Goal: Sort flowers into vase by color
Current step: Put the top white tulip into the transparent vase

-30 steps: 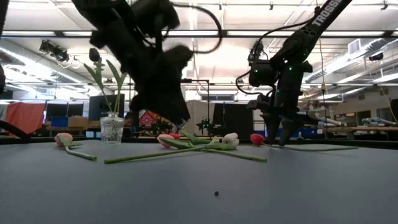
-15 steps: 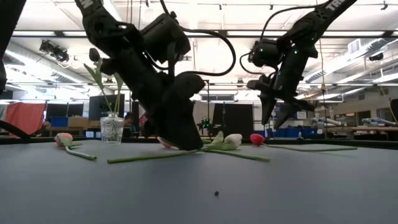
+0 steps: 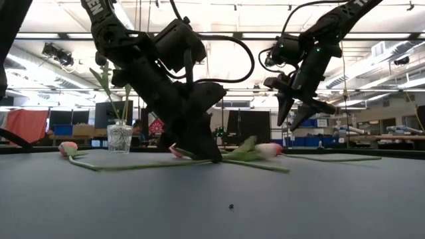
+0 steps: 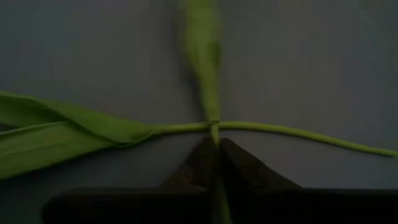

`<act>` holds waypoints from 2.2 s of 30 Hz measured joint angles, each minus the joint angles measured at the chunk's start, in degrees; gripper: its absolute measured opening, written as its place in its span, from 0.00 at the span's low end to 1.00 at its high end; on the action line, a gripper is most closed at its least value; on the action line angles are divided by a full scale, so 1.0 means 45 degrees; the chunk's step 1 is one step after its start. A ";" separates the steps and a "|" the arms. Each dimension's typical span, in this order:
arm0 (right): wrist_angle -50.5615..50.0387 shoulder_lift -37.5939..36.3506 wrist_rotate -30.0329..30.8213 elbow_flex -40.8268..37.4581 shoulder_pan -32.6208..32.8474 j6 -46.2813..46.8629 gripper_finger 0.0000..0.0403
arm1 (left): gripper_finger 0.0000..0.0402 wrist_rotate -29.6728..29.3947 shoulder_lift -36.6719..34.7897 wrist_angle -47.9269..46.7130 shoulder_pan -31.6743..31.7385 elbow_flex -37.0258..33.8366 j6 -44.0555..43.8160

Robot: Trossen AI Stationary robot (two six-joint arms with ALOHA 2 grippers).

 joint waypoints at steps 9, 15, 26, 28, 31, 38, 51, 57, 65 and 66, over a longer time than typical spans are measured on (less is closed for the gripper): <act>0.0306 -0.0018 -0.0039 0.0000 0.0071 -0.0024 0.44 | 0.01 0.0058 -0.0001 -0.0193 -0.0005 0.0010 -0.0449; 0.0403 -0.0481 0.0398 0.0000 0.0598 -0.0196 0.44 | 0.01 0.0105 -0.0380 -0.0465 -0.0013 -0.0040 -0.0800; 0.0422 -0.1526 0.0626 0.0000 0.1357 -0.1032 0.44 | 0.00 -0.0061 -0.0695 -0.0365 -0.0289 -0.0068 -0.1114; 0.0401 -0.1638 0.0626 0.0005 0.1513 -0.1173 0.44 | 0.00 -0.0058 -0.0699 -0.0310 -0.0425 -0.0068 -0.1177; 0.0220 -0.1676 0.0630 0.0005 0.1748 -0.1403 0.44 | 0.00 -0.0079 -0.0705 -0.0087 -0.0600 -0.0063 -0.1232; -0.0109 -0.1676 0.0936 0.0005 0.2395 -0.1749 0.44 | 0.00 -0.0341 -0.1132 0.0363 -0.0973 -0.0051 -0.2081; 0.0310 -0.1671 0.1594 0.0005 0.3045 -0.1464 0.44 | 0.00 -0.1684 -0.3876 -0.0010 -0.0990 -0.0044 -0.0472; 0.0309 -0.1671 0.1768 0.0005 0.3191 -0.1444 0.44 | 0.00 -0.2446 -0.5424 -0.0806 -0.0948 -0.0039 0.0574; 0.0447 -0.1666 0.1777 0.0005 0.3191 -0.1092 0.44 | 0.00 -0.2554 -0.7373 -0.1803 0.0102 -0.0034 0.2570; 0.0441 -0.1666 0.1792 0.0005 0.3191 -0.1034 0.44 | 0.00 -0.2509 -0.7593 -0.1840 0.0312 -0.0034 0.2867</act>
